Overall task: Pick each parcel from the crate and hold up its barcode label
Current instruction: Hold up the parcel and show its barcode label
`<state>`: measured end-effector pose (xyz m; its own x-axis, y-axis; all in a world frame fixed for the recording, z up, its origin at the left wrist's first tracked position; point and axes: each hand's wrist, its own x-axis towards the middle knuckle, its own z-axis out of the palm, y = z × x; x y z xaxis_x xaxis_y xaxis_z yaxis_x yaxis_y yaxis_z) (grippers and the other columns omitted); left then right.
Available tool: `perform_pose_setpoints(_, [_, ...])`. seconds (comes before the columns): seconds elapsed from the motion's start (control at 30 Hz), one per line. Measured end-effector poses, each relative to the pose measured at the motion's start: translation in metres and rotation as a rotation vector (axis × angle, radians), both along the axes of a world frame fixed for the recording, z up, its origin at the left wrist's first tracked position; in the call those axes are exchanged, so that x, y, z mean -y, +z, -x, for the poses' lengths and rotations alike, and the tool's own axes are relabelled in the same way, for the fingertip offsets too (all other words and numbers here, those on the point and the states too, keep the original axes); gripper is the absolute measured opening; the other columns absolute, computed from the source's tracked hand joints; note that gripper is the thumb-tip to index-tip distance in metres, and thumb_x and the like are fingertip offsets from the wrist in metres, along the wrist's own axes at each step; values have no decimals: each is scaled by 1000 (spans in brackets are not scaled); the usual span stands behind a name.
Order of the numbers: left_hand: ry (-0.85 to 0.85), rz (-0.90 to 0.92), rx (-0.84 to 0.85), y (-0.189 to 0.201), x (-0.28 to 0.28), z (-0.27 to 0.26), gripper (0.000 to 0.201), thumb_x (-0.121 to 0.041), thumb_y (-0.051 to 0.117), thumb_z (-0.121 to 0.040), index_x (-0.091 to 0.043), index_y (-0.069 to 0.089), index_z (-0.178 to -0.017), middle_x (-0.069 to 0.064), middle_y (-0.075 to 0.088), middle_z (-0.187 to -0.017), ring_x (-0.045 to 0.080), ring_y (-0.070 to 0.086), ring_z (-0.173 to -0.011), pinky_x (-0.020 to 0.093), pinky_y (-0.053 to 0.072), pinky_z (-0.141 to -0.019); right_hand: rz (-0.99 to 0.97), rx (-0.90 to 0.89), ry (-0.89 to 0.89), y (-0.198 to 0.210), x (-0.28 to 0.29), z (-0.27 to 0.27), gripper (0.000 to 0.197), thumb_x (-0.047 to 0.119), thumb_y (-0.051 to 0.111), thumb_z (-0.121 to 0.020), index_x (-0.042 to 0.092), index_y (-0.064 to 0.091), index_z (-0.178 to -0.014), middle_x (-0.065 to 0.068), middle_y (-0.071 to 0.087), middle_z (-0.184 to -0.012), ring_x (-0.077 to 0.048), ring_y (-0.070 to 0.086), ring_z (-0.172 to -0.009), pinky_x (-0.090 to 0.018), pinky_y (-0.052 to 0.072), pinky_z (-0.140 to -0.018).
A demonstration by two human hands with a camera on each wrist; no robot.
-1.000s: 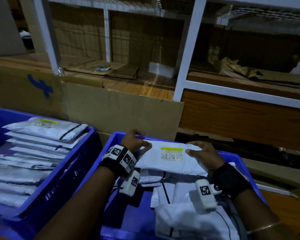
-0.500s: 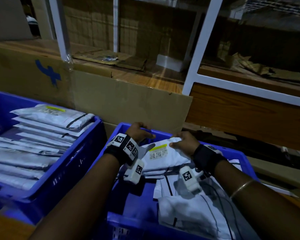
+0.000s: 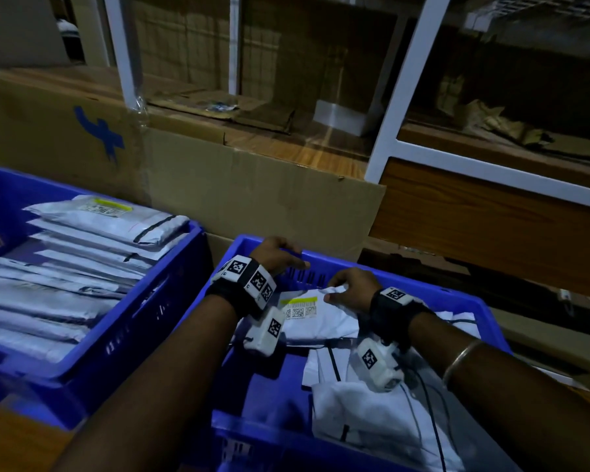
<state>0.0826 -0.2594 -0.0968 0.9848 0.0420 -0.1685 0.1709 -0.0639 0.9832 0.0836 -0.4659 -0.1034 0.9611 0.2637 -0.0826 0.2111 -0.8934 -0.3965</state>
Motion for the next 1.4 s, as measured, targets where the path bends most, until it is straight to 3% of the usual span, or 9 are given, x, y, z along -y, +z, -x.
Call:
perform_pose_setpoints(0.07, [3,4,1,0,0,-1,44,-15,92,-36,-14,63,-69,16,63,-80,33,64,-86,53,51,-89,30,-33,39,8,5,-1,33,36,81,-76,18,72,-103,0,68,-106,-15,60,-100,-20,36,-74])
perform_pose_setpoints(0.2, [34,-12,10,2,-1,-1,31,4,86,-61,-11,61,-69,12,62,-76,25,61,-81,45,52,-86,160,-29,52,25,11,-5,31,48,81,-72,24,72,-91,1,67,-91,-16,62,-84,-24,43,-65])
perform_pose_setpoints(0.33, [18,-38,-10,7,-2,1,30,5,82,-67,-12,58,-69,7,57,-65,18,54,-59,26,45,-56,405,9,138,45,8,2,34,53,76,-76,23,69,-91,-1,66,-90,-19,63,-81,-27,49,-63])
perform_pose_setpoints(0.4, [18,-50,-11,5,-4,0,29,5,82,-67,-12,58,-69,6,56,-63,15,51,-55,23,41,-52,412,56,198,47,2,6,36,53,76,-76,23,70,-95,-1,67,-95,-20,64,-84,-27,50,-66])
perform_pose_setpoints(0.6, [23,-46,-14,1,-6,-1,26,7,81,-66,-10,61,-69,15,61,-77,28,62,-85,49,51,-90,423,-112,497,26,-16,10,57,58,79,-69,32,68,-119,4,59,-125,-18,56,-113,-32,47,-93])
perform_pose_setpoints(0.77, [12,-11,-21,2,-7,0,26,11,77,-70,-8,59,-72,14,61,-74,29,63,-85,38,53,-75,500,-175,508,14,-23,9,61,50,76,-77,26,61,-131,0,54,-141,-23,52,-126,-38,45,-102])
perform_pose_setpoints(0.9, [17,7,-16,0,-5,-2,26,11,78,-67,-8,60,-70,15,62,-74,31,64,-87,45,51,-89,499,-161,490,6,-29,9,59,51,70,-83,25,58,-134,-1,54,-141,-24,54,-124,-33,45,-97])
perform_pose_setpoints(1.1, [-5,10,-4,1,-5,-2,25,13,74,-71,-6,58,-72,14,60,-71,28,63,-81,38,52,-81,417,-95,501,11,-36,8,52,47,78,-77,26,66,-123,1,61,-129,-21,58,-116,-35,50,-92])
perform_pose_setpoints(1.4, [11,-14,-31,0,-4,-2,24,9,78,-69,-8,60,-72,20,64,-84,41,65,-102,52,50,-97,461,-136,448,10,-41,12,43,43,79,-78,27,69,-116,3,64,-123,-21,60,-111,-32,49,-85])
